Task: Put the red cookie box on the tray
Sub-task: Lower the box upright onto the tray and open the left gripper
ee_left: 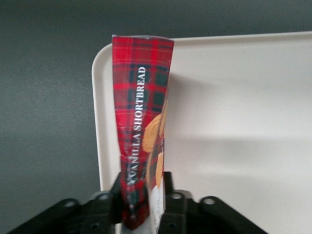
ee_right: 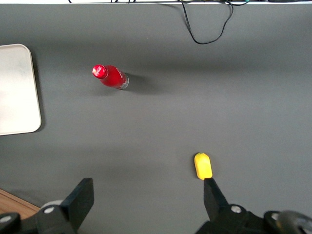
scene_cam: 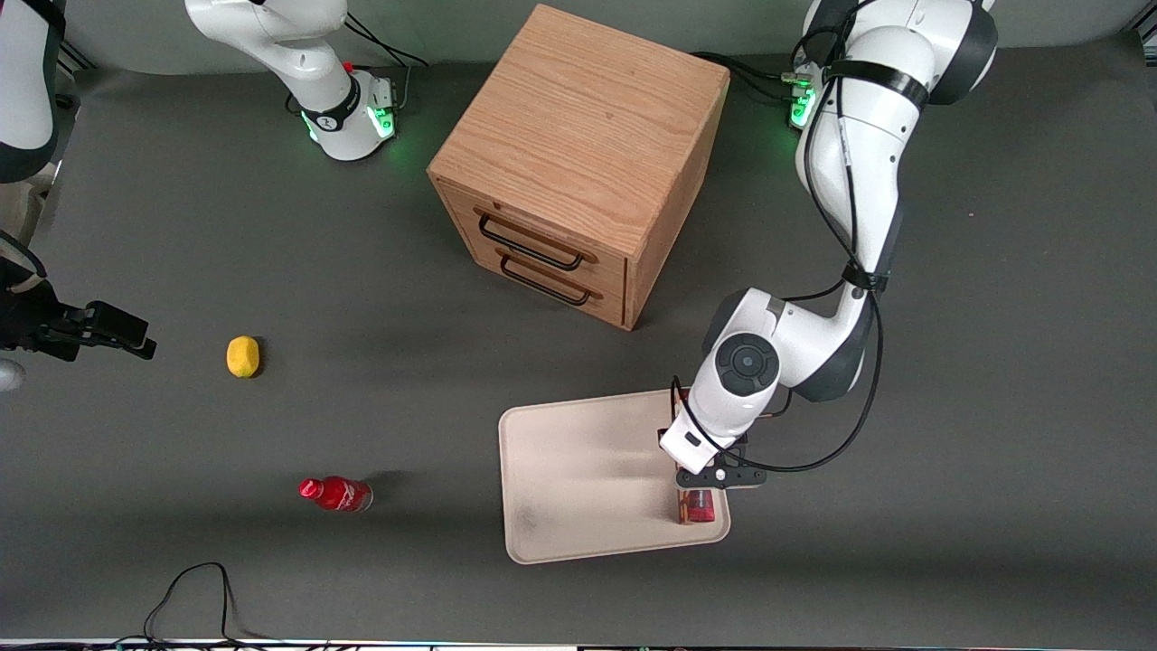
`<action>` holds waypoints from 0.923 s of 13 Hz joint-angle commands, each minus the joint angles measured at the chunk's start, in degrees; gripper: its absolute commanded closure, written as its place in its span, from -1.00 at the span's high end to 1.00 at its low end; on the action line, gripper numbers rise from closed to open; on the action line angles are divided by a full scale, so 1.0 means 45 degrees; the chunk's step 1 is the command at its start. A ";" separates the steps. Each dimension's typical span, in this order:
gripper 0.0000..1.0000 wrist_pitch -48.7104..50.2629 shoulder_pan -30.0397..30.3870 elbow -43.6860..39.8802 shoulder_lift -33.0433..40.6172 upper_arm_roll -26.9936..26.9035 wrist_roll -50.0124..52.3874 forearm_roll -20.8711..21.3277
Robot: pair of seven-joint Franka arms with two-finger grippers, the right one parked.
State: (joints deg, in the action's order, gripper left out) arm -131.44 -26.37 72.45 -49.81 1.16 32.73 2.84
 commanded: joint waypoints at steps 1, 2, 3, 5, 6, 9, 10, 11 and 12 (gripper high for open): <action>1.00 -0.0264 -0.0214 0.0208 0.0151 -0.0122 0.0675 0.0268; 1.00 -0.0264 -0.0214 0.0208 0.0171 -0.0122 0.0695 0.0249; 1.00 -0.0264 -0.0194 0.0208 0.0248 -0.0122 0.0695 0.0249; 1.00 -0.0032 -0.0097 0.0228 0.0928 -0.0122 0.0637 0.0287; 1.00 0.0260 0.0039 0.0479 0.1571 -0.0122 0.0656 0.0230; 1.00 0.2033 0.0799 0.1960 0.4301 -0.0122 0.0520 0.0346; 1.00 0.2775 0.1073 0.2507 0.5278 -0.0122 0.0461 0.0346; 1.00 0.3672 0.1424 0.2919 0.6274 -0.0122 0.0441 0.0327; 1.00 0.4938 0.1794 0.3136 0.7193 -0.0102 0.0229 0.0249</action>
State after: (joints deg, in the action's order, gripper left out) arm -115.25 -21.02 77.43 -28.79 0.18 34.36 3.57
